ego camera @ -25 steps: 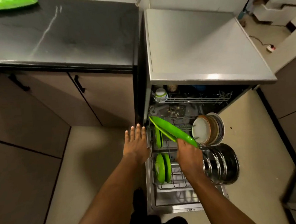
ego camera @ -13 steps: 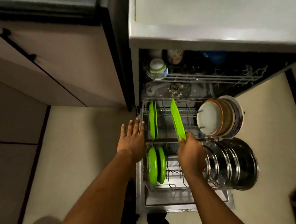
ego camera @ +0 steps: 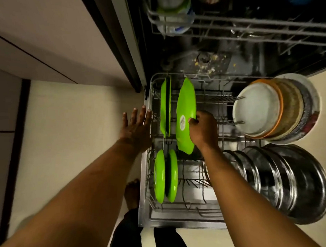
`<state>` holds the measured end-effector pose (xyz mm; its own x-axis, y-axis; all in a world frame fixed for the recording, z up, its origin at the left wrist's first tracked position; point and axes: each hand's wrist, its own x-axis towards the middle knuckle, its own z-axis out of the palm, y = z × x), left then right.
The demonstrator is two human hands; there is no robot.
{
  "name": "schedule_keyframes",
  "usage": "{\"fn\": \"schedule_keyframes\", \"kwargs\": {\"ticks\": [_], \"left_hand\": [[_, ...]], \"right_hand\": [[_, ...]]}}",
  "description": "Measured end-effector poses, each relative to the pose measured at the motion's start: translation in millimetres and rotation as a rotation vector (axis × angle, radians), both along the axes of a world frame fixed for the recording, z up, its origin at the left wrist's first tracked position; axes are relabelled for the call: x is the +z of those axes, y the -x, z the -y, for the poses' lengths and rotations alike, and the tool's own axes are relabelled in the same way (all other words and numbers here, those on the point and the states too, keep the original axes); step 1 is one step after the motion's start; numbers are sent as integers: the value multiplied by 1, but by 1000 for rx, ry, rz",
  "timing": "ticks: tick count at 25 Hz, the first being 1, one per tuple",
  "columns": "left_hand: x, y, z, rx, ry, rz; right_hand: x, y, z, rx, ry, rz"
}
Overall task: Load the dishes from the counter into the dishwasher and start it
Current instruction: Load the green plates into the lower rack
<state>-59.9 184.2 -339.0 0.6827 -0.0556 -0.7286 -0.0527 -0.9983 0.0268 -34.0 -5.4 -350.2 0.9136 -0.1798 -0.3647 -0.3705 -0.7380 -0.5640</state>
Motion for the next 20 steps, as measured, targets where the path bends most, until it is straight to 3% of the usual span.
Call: {"fn": "schedule_keyframes", "kwargs": {"ticks": [10,20], "left_hand": [[-61,-20,1,-63,-9,-111],[-64,-33,-4,-157,-47,-160]], "right_hand": [[-33,-57,-25,46,68,-35],[-41,-50,-34,-27,127,-83]]}}
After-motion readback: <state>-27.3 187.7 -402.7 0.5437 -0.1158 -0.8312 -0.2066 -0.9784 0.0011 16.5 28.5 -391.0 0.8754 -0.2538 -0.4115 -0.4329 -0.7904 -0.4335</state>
